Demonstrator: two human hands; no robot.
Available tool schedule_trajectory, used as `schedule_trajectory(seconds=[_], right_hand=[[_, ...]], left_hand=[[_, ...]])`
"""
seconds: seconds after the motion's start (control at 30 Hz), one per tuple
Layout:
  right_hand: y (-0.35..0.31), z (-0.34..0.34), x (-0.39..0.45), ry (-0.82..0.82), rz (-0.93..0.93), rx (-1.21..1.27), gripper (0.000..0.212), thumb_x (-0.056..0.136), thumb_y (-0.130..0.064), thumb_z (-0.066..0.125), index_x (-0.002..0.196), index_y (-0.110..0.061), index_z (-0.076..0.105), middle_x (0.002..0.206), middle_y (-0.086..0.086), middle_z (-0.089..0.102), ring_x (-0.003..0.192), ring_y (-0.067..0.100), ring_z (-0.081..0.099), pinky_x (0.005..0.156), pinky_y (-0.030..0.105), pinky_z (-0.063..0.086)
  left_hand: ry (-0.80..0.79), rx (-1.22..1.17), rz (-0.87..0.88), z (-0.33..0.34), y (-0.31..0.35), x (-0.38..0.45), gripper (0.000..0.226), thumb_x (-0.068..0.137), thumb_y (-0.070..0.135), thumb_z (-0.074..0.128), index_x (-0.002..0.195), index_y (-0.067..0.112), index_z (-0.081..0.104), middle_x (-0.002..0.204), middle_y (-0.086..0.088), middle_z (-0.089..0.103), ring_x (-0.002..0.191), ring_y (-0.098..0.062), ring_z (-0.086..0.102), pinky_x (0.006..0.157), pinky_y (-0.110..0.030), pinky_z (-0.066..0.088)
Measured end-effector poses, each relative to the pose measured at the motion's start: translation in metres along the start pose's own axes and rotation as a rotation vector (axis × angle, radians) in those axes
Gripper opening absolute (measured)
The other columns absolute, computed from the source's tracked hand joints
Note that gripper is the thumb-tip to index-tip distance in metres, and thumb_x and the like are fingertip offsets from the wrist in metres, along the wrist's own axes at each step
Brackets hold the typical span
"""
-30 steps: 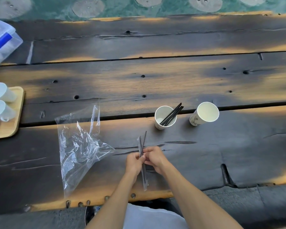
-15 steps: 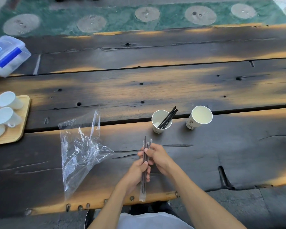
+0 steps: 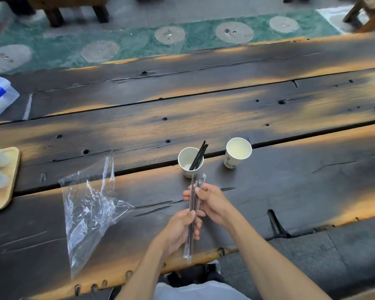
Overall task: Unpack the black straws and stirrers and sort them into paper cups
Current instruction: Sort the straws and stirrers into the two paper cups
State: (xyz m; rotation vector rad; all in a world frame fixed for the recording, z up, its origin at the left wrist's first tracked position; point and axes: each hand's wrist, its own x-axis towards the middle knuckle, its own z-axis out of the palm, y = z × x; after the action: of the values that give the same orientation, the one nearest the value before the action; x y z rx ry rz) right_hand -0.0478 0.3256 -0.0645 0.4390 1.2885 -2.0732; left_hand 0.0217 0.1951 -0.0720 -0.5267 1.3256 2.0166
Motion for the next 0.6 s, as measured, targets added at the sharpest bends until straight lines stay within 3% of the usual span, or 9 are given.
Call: schedule_trajectory(seconds=[0.07, 0.1, 0.17, 0.2, 0.27, 0.33, 0.4, 0.5, 0.6], right_hand=[[-0.004, -0.006, -0.006, -0.037, 0.032, -0.044, 0.015, 0.1, -0.005, 0.047, 0.11, 0.003, 0.056, 0.1, 0.024, 0.069, 0.087, 0.03, 0.071, 0.045, 0.02, 0.049], [-0.006, -0.01, -0.009, -0.065, 0.04, -0.084, 0.014, 0.1, -0.003, 0.047, 0.11, 0.004, 0.055, 0.099, 0.025, 0.068, 0.073, 0.023, 0.07, 0.044, 0.019, 0.045], [-0.009, -0.018, -0.012, -0.122, 0.041, -0.174, 0.011, 0.098, -0.001, 0.05, 0.107, 0.002, 0.054, 0.094, 0.022, 0.068, 0.048, 0.012, 0.055, 0.045, 0.02, 0.038], [-0.011, -0.022, -0.013, -0.133, 0.027, -0.197, 0.008, 0.097, -0.001, 0.05, 0.104, 0.001, 0.053, 0.091, 0.021, 0.068, 0.045, 0.012, 0.05, 0.047, 0.023, 0.036], [-0.015, -0.027, -0.015, -0.09, -0.026, -0.181, 0.005, 0.097, -0.002, 0.049, 0.101, -0.001, 0.052, 0.085, 0.018, 0.068, 0.051, 0.019, 0.058, 0.055, 0.032, 0.043], [-0.023, -0.03, -0.018, -0.008, -0.096, -0.105, 0.006, 0.098, 0.0, 0.046, 0.1, -0.002, 0.051, 0.081, 0.015, 0.068, 0.072, 0.028, 0.07, 0.071, 0.043, 0.053], [-0.032, -0.035, -0.023, 0.019, -0.148, -0.072, 0.007, 0.098, 0.003, 0.047, 0.098, -0.003, 0.05, 0.082, 0.016, 0.068, 0.081, 0.032, 0.072, 0.082, 0.049, 0.057], [-0.047, -0.047, -0.033, -0.013, -0.126, -0.19, 0.013, 0.094, 0.004, 0.053, 0.097, -0.007, 0.049, 0.091, 0.019, 0.072, 0.092, 0.037, 0.071, 0.094, 0.06, 0.048], [-0.059, -0.058, -0.041, -0.005, -0.114, -0.264, 0.014, 0.092, 0.003, 0.057, 0.098, -0.008, 0.052, 0.093, 0.019, 0.073, 0.098, 0.04, 0.07, 0.096, 0.063, 0.046]], left_hand=[[-0.027, 0.008, 0.002, 0.005, 0.0, 0.002, 0.025, 0.104, 0.016, 0.037, 0.108, -0.001, 0.055, 0.069, -0.009, 0.057, 0.054, -0.02, 0.048, 0.052, -0.031, 0.044], [-0.042, 0.02, 0.004, 0.008, 0.001, 0.003, 0.026, 0.104, 0.017, 0.037, 0.107, -0.001, 0.055, 0.068, -0.008, 0.056, 0.053, -0.019, 0.047, 0.052, -0.031, 0.042], [-0.056, 0.045, 0.007, 0.014, 0.003, 0.005, 0.026, 0.104, 0.018, 0.037, 0.106, -0.001, 0.055, 0.067, -0.007, 0.053, 0.052, -0.018, 0.044, 0.05, -0.029, 0.038], [-0.053, 0.059, 0.011, 0.017, 0.004, 0.006, 0.027, 0.104, 0.019, 0.037, 0.105, -0.001, 0.055, 0.066, -0.007, 0.053, 0.052, -0.017, 0.044, 0.05, -0.028, 0.037], [-0.045, 0.088, 0.024, 0.021, 0.007, 0.009, 0.028, 0.103, 0.02, 0.04, 0.103, -0.002, 0.057, 0.065, -0.007, 0.054, 0.051, -0.018, 0.046, 0.05, -0.028, 0.039], [-0.03, 0.146, 0.03, 0.023, 0.007, 0.013, 0.03, 0.103, 0.022, 0.041, 0.102, -0.002, 0.06, 0.067, -0.008, 0.058, 0.051, -0.018, 0.05, 0.051, -0.027, 0.044], [0.0, 0.215, 0.03, 0.022, 0.004, 0.018, 0.033, 0.104, 0.025, 0.041, 0.099, 0.0, 0.062, 0.066, -0.006, 0.06, 0.048, -0.017, 0.051, 0.049, -0.027, 0.042], [0.029, 0.258, 0.034, 0.021, 0.001, 0.024, 0.036, 0.103, 0.028, 0.042, 0.092, 0.002, 0.064, 0.06, -0.004, 0.054, 0.04, -0.013, 0.041, 0.046, -0.028, 0.031], [0.0, 0.223, 0.03, 0.029, 0.004, 0.027, 0.032, 0.103, 0.025, 0.043, 0.093, 0.001, 0.062, 0.061, -0.005, 0.054, 0.04, -0.013, 0.04, 0.045, -0.026, 0.031]])
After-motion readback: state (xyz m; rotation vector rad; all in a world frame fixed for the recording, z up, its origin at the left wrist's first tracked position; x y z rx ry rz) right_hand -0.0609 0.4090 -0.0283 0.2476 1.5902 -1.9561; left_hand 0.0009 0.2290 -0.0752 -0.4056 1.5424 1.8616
